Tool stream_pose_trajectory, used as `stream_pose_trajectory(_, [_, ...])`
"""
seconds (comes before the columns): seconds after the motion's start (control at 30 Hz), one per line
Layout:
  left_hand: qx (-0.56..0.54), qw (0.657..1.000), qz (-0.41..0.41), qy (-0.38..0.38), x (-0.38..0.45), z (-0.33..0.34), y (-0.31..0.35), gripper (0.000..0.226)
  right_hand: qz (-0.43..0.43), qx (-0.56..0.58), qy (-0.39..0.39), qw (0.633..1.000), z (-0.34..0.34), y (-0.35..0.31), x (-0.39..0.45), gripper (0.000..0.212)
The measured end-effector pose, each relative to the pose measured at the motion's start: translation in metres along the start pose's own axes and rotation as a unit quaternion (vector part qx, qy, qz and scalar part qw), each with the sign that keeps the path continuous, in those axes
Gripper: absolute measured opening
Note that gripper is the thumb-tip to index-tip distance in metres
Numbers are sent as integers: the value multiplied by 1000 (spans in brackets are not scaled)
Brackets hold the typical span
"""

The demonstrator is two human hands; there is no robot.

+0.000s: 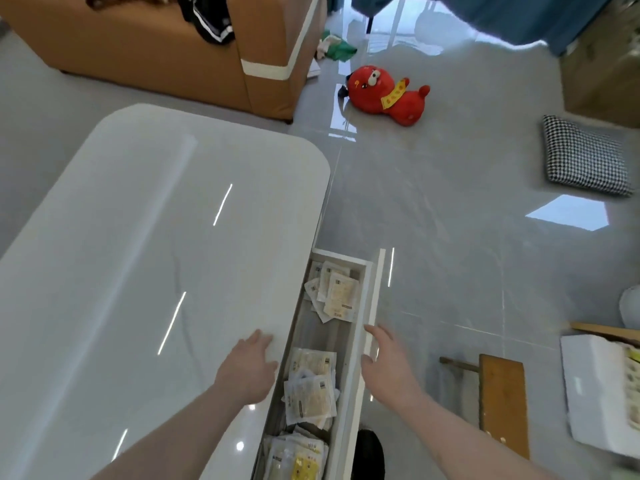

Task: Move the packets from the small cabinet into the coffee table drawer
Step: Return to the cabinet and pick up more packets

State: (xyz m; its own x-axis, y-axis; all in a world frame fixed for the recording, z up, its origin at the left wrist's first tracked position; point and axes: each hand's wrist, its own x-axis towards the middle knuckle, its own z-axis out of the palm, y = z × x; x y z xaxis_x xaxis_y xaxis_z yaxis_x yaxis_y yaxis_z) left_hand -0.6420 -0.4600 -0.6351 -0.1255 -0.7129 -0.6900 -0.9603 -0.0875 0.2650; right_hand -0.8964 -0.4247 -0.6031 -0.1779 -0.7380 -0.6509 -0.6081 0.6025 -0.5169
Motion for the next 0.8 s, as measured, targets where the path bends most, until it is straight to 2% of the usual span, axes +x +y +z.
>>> stream_pose_trajectory(0.13, [46,996,23,69,-108,-3,6,59,-16,-15,-24,999,-21,-20,-93,63])
stream_pose_trajectory(0.23, [4,996,37,76,-205,-10,17,59,-34,-2,-53,998,-31,-29,-173,64])
stream_pose_trajectory(0.33, [-69,994,36,80,-292,-12,21,77,-68,-28,-71,995,-35,-29,-243,67])
stream_pose_trajectory(0.4, [-106,990,25,95,-339,-5,17,72,-96,-58,-88,990,-36,-26,-281,70])
stream_pose_trajectory(0.5, [-105,986,-8,126,-403,1,18,67,-132,-106,-118,978,-40,-27,-330,74])
stream_pose_trajectory(0.67, [-106,976,-48,182,-498,4,13,72,-204,-176,-131,954,-44,-52,-395,78])
stream_pose_trajectory(0.8, [-124,963,-83,224,-556,2,-11,85,-266,-205,-142,931,-33,-84,-436,79])
